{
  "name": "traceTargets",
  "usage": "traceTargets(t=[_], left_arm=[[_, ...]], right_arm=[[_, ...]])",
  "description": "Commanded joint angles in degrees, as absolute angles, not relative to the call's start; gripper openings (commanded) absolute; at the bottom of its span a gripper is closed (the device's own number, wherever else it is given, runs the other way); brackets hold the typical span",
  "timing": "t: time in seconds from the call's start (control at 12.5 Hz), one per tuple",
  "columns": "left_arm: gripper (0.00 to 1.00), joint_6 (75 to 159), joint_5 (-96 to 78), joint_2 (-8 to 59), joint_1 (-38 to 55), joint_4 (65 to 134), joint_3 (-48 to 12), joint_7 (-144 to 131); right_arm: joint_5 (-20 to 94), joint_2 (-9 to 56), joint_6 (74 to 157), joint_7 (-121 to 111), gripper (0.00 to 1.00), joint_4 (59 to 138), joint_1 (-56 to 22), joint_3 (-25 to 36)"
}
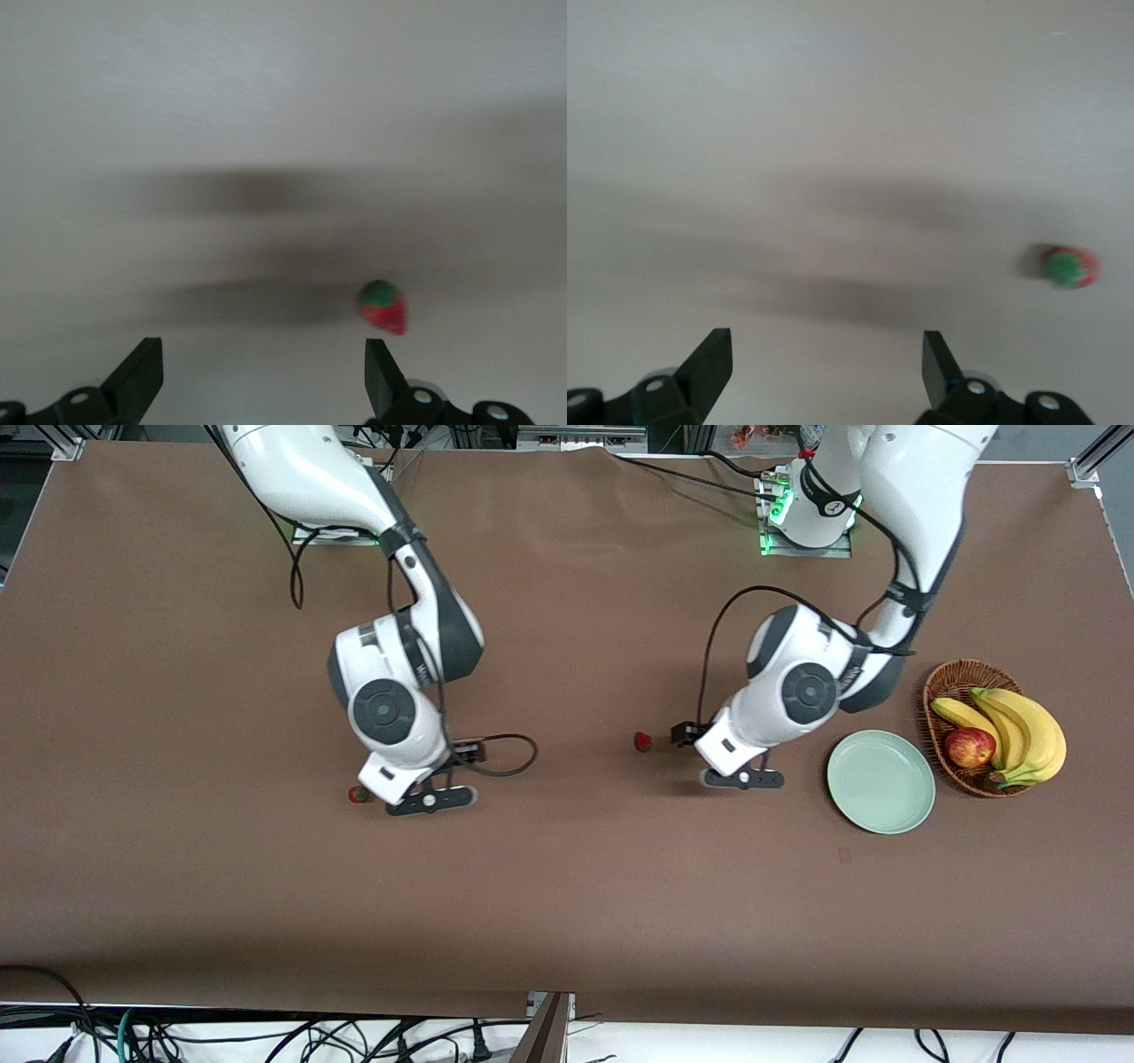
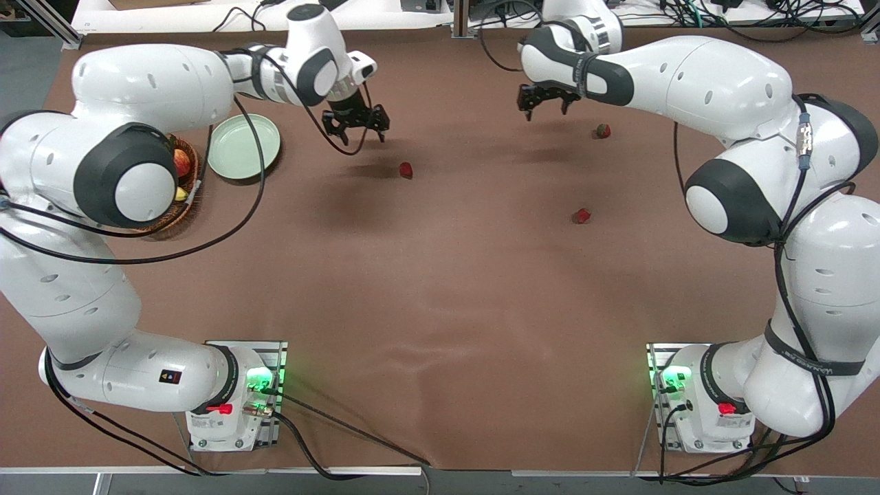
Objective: Collect all strawberries into plate
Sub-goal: 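Grasp the mid-table strawberry with the left gripper while the right grasps another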
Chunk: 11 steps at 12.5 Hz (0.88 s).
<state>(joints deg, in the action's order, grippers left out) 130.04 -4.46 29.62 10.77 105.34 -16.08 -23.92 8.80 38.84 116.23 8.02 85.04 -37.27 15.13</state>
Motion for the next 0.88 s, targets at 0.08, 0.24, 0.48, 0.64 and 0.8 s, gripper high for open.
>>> traceTargets(t=[0.08,0.24,0.48,0.64,0.8], left_arm=[[1.0,136.6,-4.0,33.1,15.4,105.2,-15.6,-32.2],[1.0,140.0,-3.8,35.1,16.2,105.1,-15.6,-33.7],[1.0,141.8,3.1,36.8,17.7,104.7,-15.6,-39.7],[1.0,141.8,9.1,37.8,18.0,104.3,-15.6,-45.1],[1.0,141.9,10.5,38.2,19.2,104.2,-15.6,-47.9]], right_arm=[[9.7,36.0,129.7,-9.1,0.94,97.6,-35.4,19.5],[9.8,37.0,132.1,-12.9,0.91,98.5,-32.4,19.3],[16.8,38.3,132.1,-19.5,0.83,99.3,-30.3,19.3],[18.5,38.8,132.2,-21.3,0.78,99.3,-29.2,19.2],[18.6,39.2,132.3,-21.3,0.68,99.1,-29.1,19.2]])
